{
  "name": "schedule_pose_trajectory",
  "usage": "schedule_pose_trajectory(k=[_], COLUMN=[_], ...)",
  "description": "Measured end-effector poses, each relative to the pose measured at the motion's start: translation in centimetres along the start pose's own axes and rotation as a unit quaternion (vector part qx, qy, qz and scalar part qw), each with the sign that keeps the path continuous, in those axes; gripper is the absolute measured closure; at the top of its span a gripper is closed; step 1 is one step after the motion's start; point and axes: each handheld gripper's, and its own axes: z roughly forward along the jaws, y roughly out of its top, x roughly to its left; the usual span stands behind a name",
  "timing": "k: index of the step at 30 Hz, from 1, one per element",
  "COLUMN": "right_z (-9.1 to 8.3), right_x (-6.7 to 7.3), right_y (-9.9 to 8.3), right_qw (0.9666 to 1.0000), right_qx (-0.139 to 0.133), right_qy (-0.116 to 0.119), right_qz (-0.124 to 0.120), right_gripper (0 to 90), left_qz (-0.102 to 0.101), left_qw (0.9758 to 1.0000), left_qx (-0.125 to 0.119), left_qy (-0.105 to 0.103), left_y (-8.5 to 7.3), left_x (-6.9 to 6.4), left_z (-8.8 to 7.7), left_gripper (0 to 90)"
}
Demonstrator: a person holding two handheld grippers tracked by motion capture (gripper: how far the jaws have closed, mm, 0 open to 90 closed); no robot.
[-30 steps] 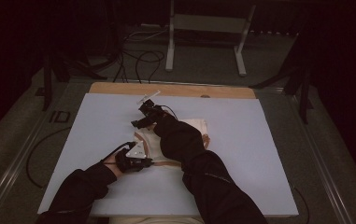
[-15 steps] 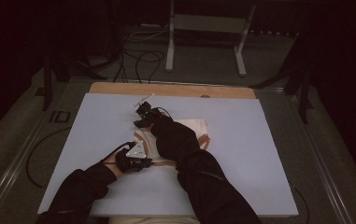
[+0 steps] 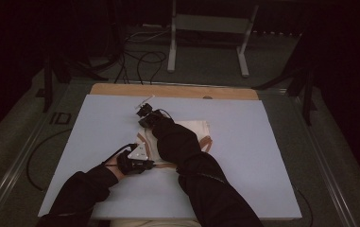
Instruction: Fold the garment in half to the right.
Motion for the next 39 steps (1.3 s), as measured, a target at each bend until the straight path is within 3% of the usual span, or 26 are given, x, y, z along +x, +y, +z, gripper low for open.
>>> schedule_pose_trajectory(k=[8,19,26,39], right_z=[-1.3,-3.8,-5.9,-7.7], right_x=[-0.1,-0.6,-1.1,-1.9], right_y=[0.3,0.3,0.0,-1.0], right_qw=[0.9998,0.9992,0.9982,0.9967], right_qx=[-0.017,-0.04,-0.059,-0.078], right_qy=[0.007,0.004,0.003,0.003], right_qz=[-0.001,0.0,0.008,0.023], right_gripper=[87.7,87.8,87.7,87.7], left_qz=[0.0,0.018,0.04,0.053], left_qw=[0.9999,0.9997,0.9992,0.9985], left_qx=[-0.011,-0.016,-0.004,0.014], left_qy=[0.003,0.004,0.002,-0.004], left_y=[0.4,1.5,2.6,3.6], left_x=[-0.2,-0.6,-0.8,-0.9], left_z=[-0.4,-1.0,-1.3,-1.5], left_gripper=[86.1,86.2,86.2,86.2])
